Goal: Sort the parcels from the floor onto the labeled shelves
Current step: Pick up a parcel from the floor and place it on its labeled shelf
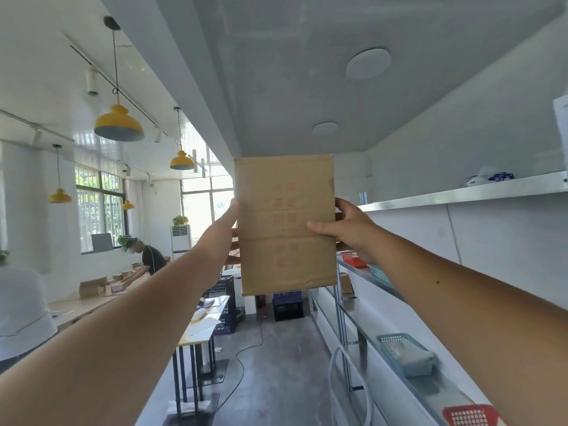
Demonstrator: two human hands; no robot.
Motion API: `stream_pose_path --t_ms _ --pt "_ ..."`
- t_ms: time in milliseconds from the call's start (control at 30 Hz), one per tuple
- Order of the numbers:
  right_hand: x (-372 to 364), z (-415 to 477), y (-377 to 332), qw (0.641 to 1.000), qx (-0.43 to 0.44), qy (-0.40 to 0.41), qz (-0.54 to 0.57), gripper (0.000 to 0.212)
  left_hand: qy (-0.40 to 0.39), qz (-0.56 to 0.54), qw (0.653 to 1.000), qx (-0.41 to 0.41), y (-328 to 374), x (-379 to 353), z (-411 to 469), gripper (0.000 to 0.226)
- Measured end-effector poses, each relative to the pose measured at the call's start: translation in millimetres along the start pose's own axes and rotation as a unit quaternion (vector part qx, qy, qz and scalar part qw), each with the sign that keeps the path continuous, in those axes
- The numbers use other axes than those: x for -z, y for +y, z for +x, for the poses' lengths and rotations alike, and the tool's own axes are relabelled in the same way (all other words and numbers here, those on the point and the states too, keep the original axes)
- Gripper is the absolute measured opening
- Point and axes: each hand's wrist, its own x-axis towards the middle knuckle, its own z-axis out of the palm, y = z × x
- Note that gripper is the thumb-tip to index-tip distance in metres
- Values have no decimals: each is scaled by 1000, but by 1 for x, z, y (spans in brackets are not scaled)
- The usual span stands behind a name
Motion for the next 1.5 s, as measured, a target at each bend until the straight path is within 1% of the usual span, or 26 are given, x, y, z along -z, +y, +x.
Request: stream_pose_path --t_ms 33,100,167,233,300,400,467,500,567,633,700,800,900,967,1067,1133,1267,1333,1433,1500 --pt "0 -2 0 1000 0 -2 2 74 4 -1 1000 1 0 -2 -1 51" --pt "2 -4 0 1000 3 -4 14 79 8 4 1000 5 0 -5 -4 57" --pt "2 -8 -3 1000 5 -3 21 83 8 -2 1000 11 -5 -5 -3 60" --pt "3 -12 -4 1000 0 -4 24 80 9 -11 1000 16 -11 -6 -2 61" --pt "5 -14 -5 999 -18 -5 31 80 20 -23 999 18 -17 -6 -3 67" --pt "5 -15 -5 997 -57 13 55 87 35 -19 999 15 -17 -6 -1 78" --pt "4 -15 -2 995 -68 39 68 94 45 -2 999 4 -13 -6 0 77" --pt "4 -15 1 994 -69 50 68 94 49 5 999 2 -12 -5 0 75" --pt "3 -17 6 992 -78 61 76 82 60 4 998 2 -12 -3 -2 73" --pt "4 -18 12 988 -98 56 104 74 72 -14 997 -1 -15 -1 -2 76" --pt "3 -19 17 983 -112 46 138 70 75 -26 997 2 -20 -1 -4 80" --pt "2 -21 21 977 -119 50 171 65 59 -44 997 15 -25 -4 -10 81" --pt "0 -23 21 973 -122 53 189 64 52 -58 997 27 -26 -7 -17 86" --pt "-2 -25 21 972 -122 54 192 65 56 -61 996 16 -27 -9 -19 80" --pt "-3 -25 23 973 -114 56 194 67 68 -68 995 22 -30 -13 -22 68" --pt "-2 -26 26 971 -110 59 204 68 69 -73 994 29 -32 -13 -23 66" --pt "-1 -27 35 965 -119 54 225 73 61 -79 994 53 -37 -11 -25 81" --pt "-2 -27 37 965 -118 52 229 70 59 -84 992 67 -38 -10 -26 88" --pt "-3 -28 37 964 -114 58 235 63 62 -94 992 62 -37 -9 -29 95" --pt "-3 -26 37 963 -114 62 236 62 62 -95 992 58 -38 -8 -29 119"
